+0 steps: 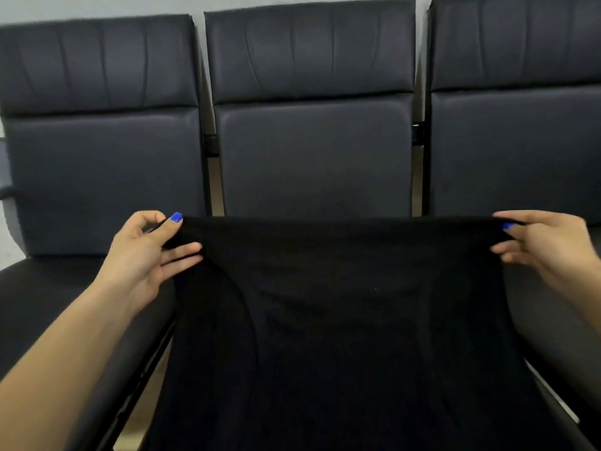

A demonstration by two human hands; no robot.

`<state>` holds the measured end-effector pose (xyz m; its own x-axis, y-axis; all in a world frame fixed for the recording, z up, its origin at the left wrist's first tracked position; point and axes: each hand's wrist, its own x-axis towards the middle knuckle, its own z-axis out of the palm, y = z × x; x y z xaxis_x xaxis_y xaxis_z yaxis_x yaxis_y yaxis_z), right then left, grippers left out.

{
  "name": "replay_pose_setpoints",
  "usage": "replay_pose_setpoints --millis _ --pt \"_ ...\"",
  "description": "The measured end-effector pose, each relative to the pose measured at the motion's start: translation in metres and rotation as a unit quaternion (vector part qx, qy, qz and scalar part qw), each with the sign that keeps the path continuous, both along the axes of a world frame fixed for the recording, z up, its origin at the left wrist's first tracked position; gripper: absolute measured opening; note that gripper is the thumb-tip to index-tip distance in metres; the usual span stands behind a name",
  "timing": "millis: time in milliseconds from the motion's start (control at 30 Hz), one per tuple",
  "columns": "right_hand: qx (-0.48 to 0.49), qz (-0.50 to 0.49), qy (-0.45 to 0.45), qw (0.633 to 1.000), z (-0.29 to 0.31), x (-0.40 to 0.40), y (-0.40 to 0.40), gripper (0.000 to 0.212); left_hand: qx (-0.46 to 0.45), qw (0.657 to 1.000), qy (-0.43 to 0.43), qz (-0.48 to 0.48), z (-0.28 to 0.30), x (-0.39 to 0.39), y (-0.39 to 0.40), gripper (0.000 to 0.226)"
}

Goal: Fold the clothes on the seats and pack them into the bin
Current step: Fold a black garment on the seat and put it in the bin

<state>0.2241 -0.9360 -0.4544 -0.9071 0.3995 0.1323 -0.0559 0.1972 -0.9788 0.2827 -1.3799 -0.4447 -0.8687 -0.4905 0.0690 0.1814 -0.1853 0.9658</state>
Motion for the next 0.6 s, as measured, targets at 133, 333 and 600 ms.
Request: replay_pose_setpoints --millis 133,333,600 --pt "-0.134 0.033 0.048 0.989 0.014 -0.011 -0.005 0.029 0.0 0.999 0.025 -0.025 0.014 -0.02 0.004 0.022" --pt "-0.166 0.036 0.016 0.985 -0.009 -0.02 -0.009 0.029 -0.016 1.0 0.002 -0.017 -0.003 -0.032 0.003 0.019" --pt "-0.145 0.108 -0.083 0.98 -0.062 0.035 -0.016 0.025 -0.002 0.998 -0.024 -0.054 -0.056 0.0 0.004 0.019"
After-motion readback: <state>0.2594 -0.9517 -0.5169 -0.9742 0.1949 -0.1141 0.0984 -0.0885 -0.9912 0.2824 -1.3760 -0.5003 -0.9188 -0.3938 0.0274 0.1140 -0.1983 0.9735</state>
